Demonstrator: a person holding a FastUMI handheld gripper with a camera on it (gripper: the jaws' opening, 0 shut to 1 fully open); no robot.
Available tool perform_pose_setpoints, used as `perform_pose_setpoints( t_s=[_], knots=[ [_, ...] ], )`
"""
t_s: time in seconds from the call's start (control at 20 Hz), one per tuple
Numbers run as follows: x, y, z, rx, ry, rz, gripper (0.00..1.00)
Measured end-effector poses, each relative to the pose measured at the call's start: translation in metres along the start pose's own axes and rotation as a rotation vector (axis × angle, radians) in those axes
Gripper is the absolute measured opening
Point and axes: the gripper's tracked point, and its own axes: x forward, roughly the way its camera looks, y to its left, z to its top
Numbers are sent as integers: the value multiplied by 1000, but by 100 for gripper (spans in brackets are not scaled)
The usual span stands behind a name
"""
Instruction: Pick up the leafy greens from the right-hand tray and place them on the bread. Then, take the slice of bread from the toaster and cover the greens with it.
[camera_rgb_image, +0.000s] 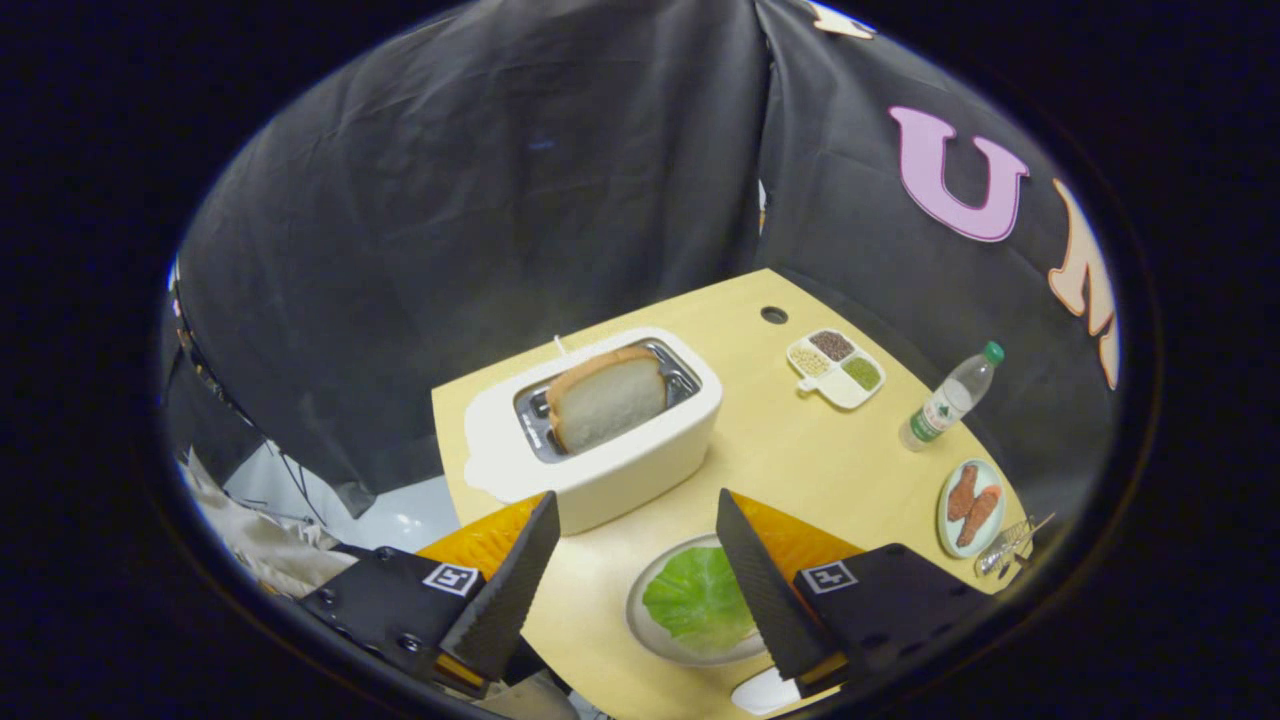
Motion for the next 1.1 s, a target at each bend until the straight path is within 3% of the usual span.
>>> perform_pose_setpoints(
  t_s=[0.55,1.1],
  knots=[
    [28,19,49,123,-12,20,99],
    [74,19,67,267,28,32,97]
  ],
)
